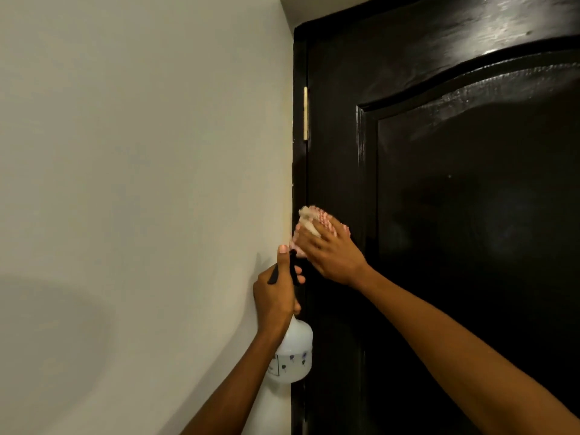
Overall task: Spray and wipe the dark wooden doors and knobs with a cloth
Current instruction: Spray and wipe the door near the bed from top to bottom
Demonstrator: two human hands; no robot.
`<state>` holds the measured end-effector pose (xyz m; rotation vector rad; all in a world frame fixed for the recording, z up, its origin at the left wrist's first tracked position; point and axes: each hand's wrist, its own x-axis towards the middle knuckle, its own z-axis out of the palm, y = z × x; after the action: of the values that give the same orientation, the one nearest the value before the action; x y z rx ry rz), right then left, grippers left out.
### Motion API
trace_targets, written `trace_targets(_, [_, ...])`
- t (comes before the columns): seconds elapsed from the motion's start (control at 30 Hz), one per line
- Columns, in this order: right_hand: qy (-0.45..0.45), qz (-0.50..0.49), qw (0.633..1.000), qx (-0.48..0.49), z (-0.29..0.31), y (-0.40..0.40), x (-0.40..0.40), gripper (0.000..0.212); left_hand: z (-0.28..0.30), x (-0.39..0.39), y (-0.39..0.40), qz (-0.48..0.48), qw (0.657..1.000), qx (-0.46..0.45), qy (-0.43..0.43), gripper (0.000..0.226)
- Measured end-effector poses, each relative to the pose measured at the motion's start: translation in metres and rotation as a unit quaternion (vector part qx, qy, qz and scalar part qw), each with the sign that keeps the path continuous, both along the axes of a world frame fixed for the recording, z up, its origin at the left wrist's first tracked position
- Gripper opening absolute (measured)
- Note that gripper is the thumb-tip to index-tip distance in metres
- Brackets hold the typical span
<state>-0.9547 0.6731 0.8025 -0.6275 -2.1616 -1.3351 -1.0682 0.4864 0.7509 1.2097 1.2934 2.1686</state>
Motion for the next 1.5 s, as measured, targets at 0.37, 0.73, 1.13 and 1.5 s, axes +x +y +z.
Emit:
trace_targets(0.37, [-0.102,-0.052,0.993,-0.036,-0.158,-0.031,0.096,0.07,-0.137,0.031,-0.023,-0.001,0.992,-0.119,-0.05,0.07])
trace_targets(0.73, [0.058,-0.023,0.995,-0.075,-0.175,-0.027,0.029,0.07,-0.214,0.05,-0.039,0.096,0.987,-0.11,-0.061,0.068])
trace_targets(1.13, [-0.251,-0.058,0.949,-0.184,-0.357,-0.045,0.1,0.069,-0.24,0.042,-0.044,0.068,0.986,-0.146,-0.042,0.067])
trace_targets(1.5, [0.198,-0.032,0.978,-0.058,-0.15,-0.044,0.097,0.064,-0.216,0.046,-0.027,0.003,0.986,-0.142,-0.081,0.065])
